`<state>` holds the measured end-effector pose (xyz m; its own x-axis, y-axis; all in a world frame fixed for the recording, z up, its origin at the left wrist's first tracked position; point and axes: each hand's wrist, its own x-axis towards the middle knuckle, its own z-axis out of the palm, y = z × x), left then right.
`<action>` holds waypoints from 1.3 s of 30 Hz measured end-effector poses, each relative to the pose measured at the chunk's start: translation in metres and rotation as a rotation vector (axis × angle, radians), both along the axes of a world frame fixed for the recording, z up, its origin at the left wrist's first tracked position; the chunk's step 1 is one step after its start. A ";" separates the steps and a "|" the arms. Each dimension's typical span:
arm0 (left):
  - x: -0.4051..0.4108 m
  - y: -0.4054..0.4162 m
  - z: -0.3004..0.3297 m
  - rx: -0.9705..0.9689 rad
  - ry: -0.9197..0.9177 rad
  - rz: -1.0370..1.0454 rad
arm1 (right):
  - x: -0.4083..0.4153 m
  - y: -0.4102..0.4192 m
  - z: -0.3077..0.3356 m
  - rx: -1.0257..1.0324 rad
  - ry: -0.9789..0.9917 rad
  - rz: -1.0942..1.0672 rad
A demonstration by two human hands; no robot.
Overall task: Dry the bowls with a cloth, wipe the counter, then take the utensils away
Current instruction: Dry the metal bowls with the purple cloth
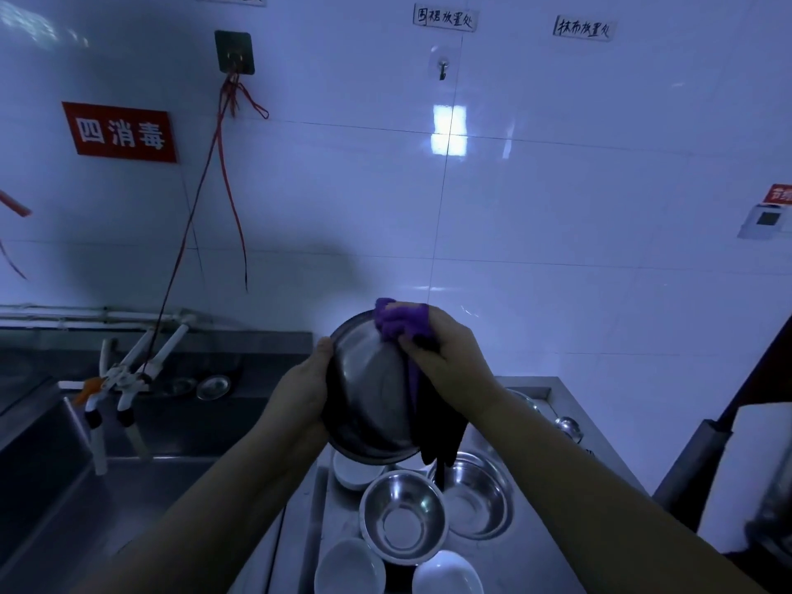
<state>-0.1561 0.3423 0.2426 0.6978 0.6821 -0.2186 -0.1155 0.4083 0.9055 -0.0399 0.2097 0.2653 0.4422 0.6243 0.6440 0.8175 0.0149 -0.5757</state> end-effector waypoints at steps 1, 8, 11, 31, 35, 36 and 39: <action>0.002 0.002 0.002 -0.047 -0.010 0.006 | 0.002 -0.003 -0.001 0.039 0.148 0.007; 0.010 0.016 0.012 -0.339 -0.103 -0.036 | -0.008 -0.002 -0.031 0.328 0.478 -0.025; 0.012 0.014 0.016 -0.501 -0.161 -0.110 | -0.019 0.003 -0.049 0.437 0.461 -0.051; 0.012 0.024 -0.007 -0.360 -0.148 -0.380 | -0.025 0.032 -0.071 -0.060 -0.503 -0.192; 0.011 0.039 -0.014 -0.402 -0.071 -0.394 | -0.034 0.041 -0.082 -0.181 -0.639 -0.130; 0.011 0.043 -0.015 -0.408 -0.056 -0.396 | -0.034 0.042 -0.085 -0.191 -0.660 -0.118; 0.013 0.055 -0.016 -0.478 -0.050 -0.355 | -0.030 0.039 -0.094 -0.179 -0.740 -0.094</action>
